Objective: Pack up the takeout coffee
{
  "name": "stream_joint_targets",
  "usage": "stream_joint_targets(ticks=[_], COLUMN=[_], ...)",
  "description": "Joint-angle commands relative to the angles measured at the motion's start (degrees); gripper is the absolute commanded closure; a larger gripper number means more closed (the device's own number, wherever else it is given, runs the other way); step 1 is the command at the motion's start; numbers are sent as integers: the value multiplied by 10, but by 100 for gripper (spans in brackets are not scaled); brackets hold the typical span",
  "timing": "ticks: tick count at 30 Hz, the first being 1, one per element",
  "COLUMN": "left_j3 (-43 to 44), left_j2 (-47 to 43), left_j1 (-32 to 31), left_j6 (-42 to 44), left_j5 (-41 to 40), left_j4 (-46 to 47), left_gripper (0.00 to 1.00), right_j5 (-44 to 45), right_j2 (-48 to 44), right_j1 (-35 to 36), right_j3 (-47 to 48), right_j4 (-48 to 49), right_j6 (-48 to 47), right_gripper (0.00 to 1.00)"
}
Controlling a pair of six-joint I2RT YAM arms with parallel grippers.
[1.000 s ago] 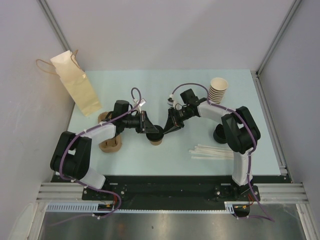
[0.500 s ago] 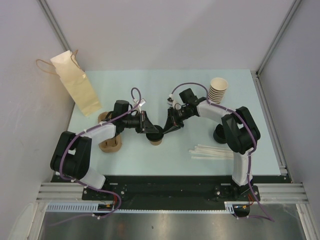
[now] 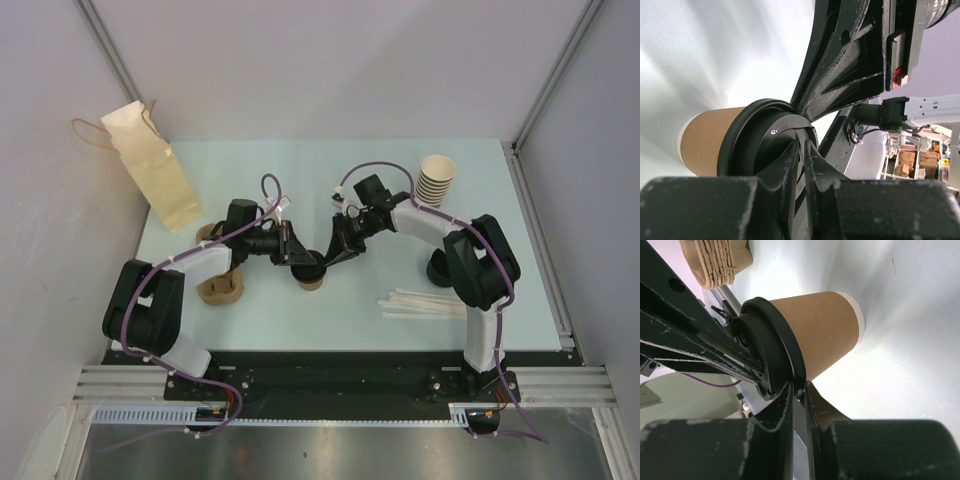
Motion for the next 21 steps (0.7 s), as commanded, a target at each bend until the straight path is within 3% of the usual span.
stream_joint_targets(ticks=[1, 21], left_j3=[0, 8], left_j2=[15, -22], left_j1=[4, 4], left_j6=[25, 16], left_j5=[-53, -25], left_j4=[-20, -10], left_gripper=[84, 83], right_j5=[208, 61], right_j2=[54, 25], right_j1=[33, 3], right_j3=[-22, 12], right_j4=[1, 3], right_j6=[-54, -43], right_gripper=[97, 100])
